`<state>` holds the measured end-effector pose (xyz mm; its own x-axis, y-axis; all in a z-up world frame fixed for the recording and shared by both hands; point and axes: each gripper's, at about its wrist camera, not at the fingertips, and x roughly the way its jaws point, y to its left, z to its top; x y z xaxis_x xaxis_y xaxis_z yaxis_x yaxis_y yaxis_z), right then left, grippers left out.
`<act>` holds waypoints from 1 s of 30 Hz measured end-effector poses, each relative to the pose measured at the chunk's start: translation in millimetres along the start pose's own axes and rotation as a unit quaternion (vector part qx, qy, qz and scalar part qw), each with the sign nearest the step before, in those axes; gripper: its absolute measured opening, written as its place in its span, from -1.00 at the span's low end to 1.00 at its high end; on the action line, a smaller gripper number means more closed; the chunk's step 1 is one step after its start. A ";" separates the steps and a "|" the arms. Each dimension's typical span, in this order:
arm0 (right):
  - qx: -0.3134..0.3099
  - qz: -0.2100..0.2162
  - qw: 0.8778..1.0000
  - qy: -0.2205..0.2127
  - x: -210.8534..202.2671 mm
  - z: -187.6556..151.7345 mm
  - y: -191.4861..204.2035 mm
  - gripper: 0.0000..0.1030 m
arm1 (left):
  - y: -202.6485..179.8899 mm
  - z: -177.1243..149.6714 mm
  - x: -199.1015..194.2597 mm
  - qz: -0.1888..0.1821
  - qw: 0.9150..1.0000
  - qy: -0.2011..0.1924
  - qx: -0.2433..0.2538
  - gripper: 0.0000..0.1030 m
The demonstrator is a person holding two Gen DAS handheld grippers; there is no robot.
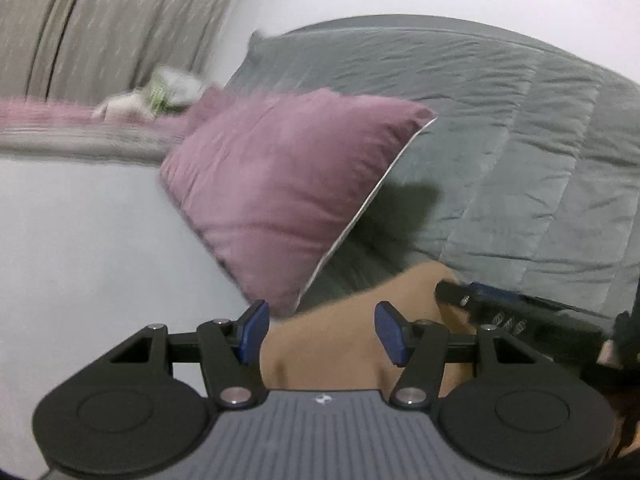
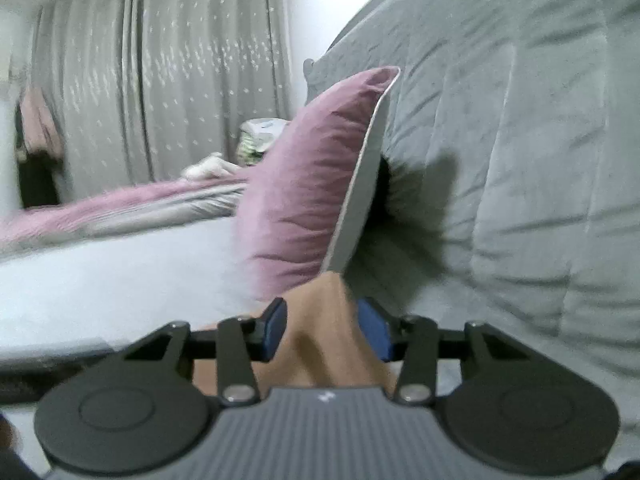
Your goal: Fold clothes
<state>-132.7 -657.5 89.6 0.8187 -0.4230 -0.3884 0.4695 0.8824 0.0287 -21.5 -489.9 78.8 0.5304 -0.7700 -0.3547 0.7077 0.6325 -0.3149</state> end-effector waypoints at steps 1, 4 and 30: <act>-0.015 -0.012 1.000 -0.004 2.9 -2.9 4.8 -0.22 | -1.6 0.0 5.7 -0.006 1.000 0.001 0.012 -0.01; -0.035 -0.033 0.999 -0.023 6.5 -16.0 11.9 -0.28 | -3.9 -6.8 27.1 -0.015 0.999 0.012 0.040 -0.31; 0.085 -0.036 0.996 0.018 80.0 -66.5 -34.8 -0.36 | 7.5 -45.5 87.1 -0.016 0.998 0.013 0.053 -0.41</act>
<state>-105.5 -708.4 -3.7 0.7695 -0.4735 -0.4286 0.5787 0.8008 0.1543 8.8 -548.4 5.5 0.4965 -0.7859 -0.3687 0.7696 0.5949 -0.2318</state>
